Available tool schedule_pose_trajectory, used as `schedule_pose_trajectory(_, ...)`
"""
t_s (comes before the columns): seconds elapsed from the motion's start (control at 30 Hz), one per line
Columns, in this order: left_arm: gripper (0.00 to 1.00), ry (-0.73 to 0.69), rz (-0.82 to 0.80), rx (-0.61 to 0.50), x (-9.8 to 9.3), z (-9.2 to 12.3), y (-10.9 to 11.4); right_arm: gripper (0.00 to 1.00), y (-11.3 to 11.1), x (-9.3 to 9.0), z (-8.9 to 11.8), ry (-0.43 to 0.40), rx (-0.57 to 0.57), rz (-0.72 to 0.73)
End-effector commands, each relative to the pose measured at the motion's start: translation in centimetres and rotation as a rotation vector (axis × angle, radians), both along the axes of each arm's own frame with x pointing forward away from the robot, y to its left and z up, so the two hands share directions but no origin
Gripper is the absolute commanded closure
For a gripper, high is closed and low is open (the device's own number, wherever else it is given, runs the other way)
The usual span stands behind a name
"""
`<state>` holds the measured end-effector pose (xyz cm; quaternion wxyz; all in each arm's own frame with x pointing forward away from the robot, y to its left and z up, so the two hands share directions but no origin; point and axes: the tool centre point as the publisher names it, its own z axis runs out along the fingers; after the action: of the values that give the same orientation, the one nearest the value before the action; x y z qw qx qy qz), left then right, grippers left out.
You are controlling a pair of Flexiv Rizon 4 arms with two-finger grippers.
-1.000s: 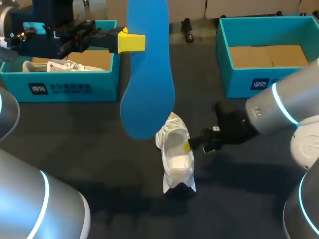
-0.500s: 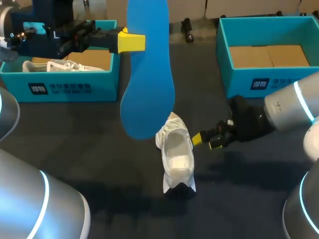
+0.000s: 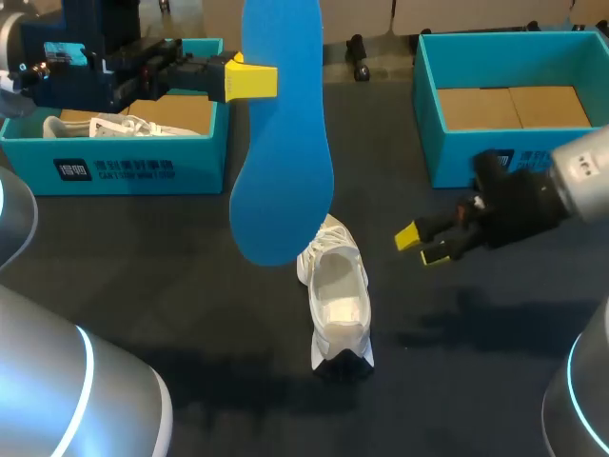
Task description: Take the shoe out of the shoebox, open the shoe tongue, remove and reinsert the insole, then place the shoe into the shoebox
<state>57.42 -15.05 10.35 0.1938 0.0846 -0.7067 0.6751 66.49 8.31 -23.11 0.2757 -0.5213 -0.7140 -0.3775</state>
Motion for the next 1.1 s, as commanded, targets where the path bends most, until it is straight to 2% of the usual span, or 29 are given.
schedule_pose_trajectory(0.03, 1.0, 0.0, -0.002, 0.003, 0.1, 0.0, -0.2, 0.0, -0.3, 0.0, 0.5, 0.002, -0.008, 0.004)
schedule_pose_trajectory(0.23, 1.0, 0.0, -0.002, 0.003, 0.1, 0.0, -0.2, 0.0, -0.5, 0.5, 1.0, -0.011, 0.014, -0.014)
schedule_pose_trajectory(0.33, 1.0, 0.0, -0.002, 0.003, 0.1, 0.0, -0.2, 0.0, -1.0, 0.7, 1.8, -0.046, 0.12, -0.052)
schedule_pose_trajectory(0.37, 1.0, 0.0, -0.002, 0.003, 0.1, 0.0, -0.2, 0.0, -1.1, 0.7, 2.0, -0.043, 0.159, -0.061)
schedule_pose_trajectory(0.73, 1.0, 0.0, -0.002, 0.003, 0.1, 0.0, -0.2, 0.0, -0.9, 1.3, 3.0, 0.062, 0.207, -0.108)
schedule_pose_trajectory(0.83, 1.0, 0.0, -0.002, 0.003, 0.1, 0.0, -0.2, 0.0, -0.9, 1.3, 3.2, 0.063, 0.234, -0.11)
schedule_pose_trajectory(0.9, 1.0, 0.0, -0.002, 0.003, 0.1, 0.0, -0.2, 0.0, -0.9, 1.3, 3.3, 0.055, 0.297, -0.081)
schedule_pose_trajectory(1.1, 1.0, 0.0, -0.002, 0.003, 0.1, 0.0, -0.2, 0.0, -0.8, 1.5, 3.5, 0.057, 0.29, -0.086)
